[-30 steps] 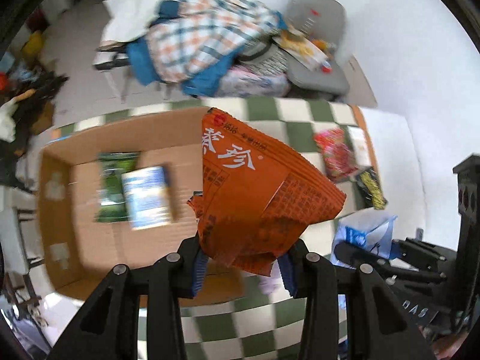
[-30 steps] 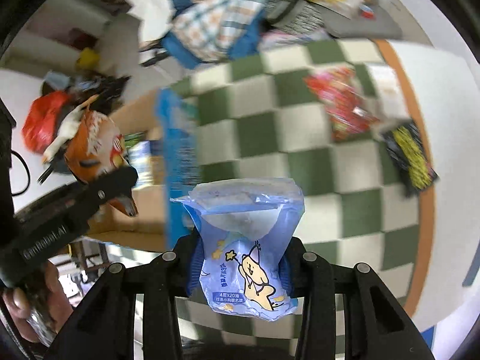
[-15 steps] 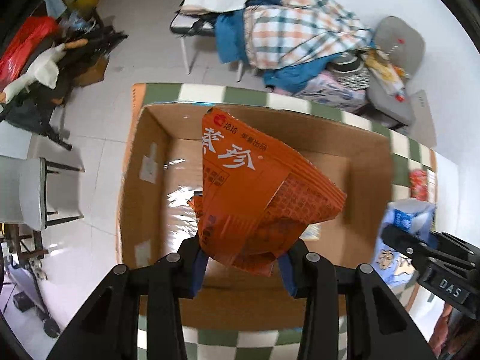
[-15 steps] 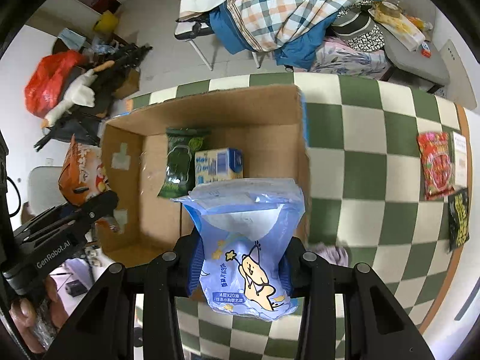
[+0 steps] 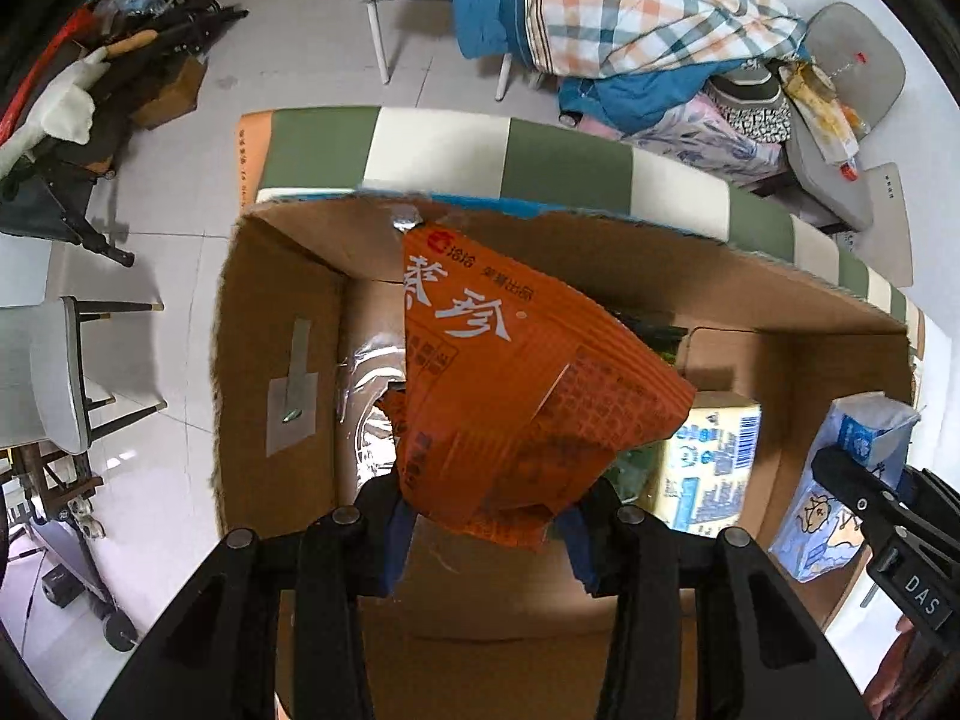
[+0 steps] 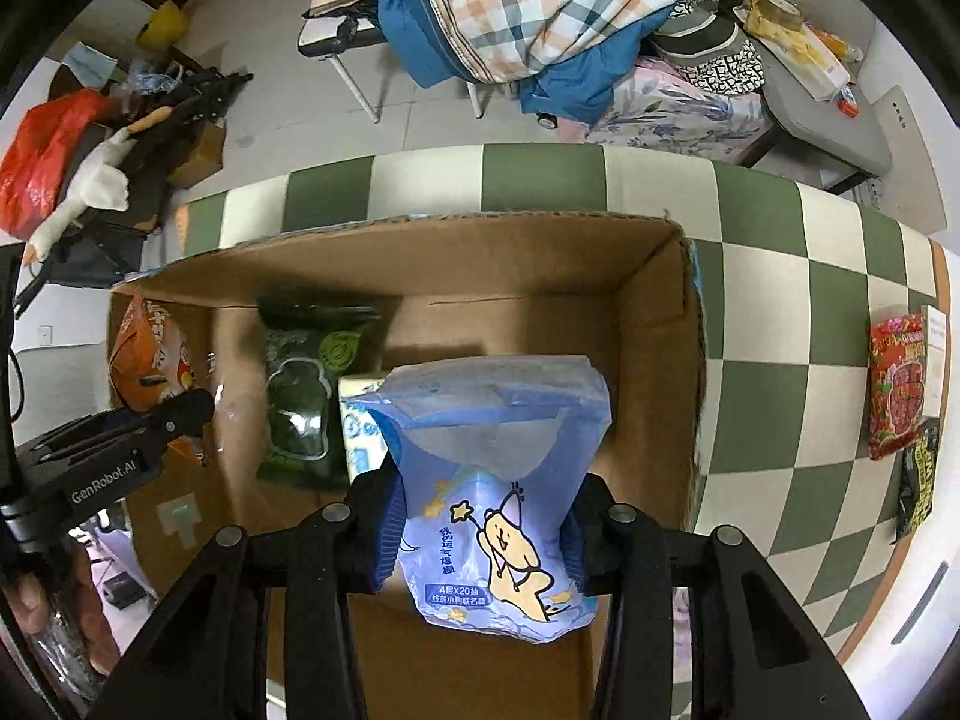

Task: Organize soft objects
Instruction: 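Carry both bags into the cardboard box and open both tools to release, then grasp the red floral bag with the left tool while the right grasps the black wipes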

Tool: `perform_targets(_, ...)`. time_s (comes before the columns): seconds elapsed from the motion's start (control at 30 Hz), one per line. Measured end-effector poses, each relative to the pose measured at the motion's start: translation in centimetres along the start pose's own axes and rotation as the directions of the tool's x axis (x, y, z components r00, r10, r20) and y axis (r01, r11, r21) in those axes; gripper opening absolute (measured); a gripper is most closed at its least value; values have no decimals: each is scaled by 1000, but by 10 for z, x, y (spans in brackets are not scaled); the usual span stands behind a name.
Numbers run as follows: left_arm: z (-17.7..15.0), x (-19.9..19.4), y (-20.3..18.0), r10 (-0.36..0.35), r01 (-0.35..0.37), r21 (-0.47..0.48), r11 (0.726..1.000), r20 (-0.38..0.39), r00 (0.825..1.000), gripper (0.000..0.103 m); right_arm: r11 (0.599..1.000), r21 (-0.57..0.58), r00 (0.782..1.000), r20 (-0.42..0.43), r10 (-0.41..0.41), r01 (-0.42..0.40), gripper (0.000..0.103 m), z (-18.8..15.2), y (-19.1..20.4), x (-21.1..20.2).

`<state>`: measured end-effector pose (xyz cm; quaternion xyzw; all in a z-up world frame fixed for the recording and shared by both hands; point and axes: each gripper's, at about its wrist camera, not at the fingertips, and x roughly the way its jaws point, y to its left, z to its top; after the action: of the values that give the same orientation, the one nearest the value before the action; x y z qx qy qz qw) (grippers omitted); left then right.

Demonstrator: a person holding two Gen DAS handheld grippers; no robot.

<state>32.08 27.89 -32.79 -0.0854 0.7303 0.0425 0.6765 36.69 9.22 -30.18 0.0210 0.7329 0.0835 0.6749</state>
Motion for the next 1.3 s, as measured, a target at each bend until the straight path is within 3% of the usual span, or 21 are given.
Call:
perform_targets(0.17, 1, 6, 3, -46, 45, -28, 999, -45, 998, 42, 1000, -5, 1000, -1, -16, 16, 62, 7, 1, 8)
perform_targets(0.27, -2, 2, 5, -63, 61, -38, 997, -38, 997, 56, 999, -14, 999, 3, -33, 33, 72, 8, 3, 7)
perform_targets(0.4, -5, -10, 5, -33, 33, -27, 999, 3, 999, 89, 999, -20, 1000, 11, -29, 29, 73, 6, 5, 0)
perform_targets(0.5, -9, -21, 7, -20, 21, -29, 999, 38, 999, 99, 999, -27, 1000, 12, -25, 26, 85, 1, 7, -6)
perform_targets(0.63, -21, -36, 6, 14, -12, -26, 1000, 102, 995, 100, 999, -44, 1000, 16, -15, 16, 103, -13, 9, -13)
perform_targets(1.07, -105, -79, -2, 33, -26, -30, 999, 258, 966, 102, 996, -60, 987, 148, -63, 72, 103, -86, 15, -52)
perform_targets(1.3, -155, -111, -12, 41, -39, -13, 999, 325, 945, 102, 996, -71, 978, 208, -28, 44, 103, -132, 16, -90)
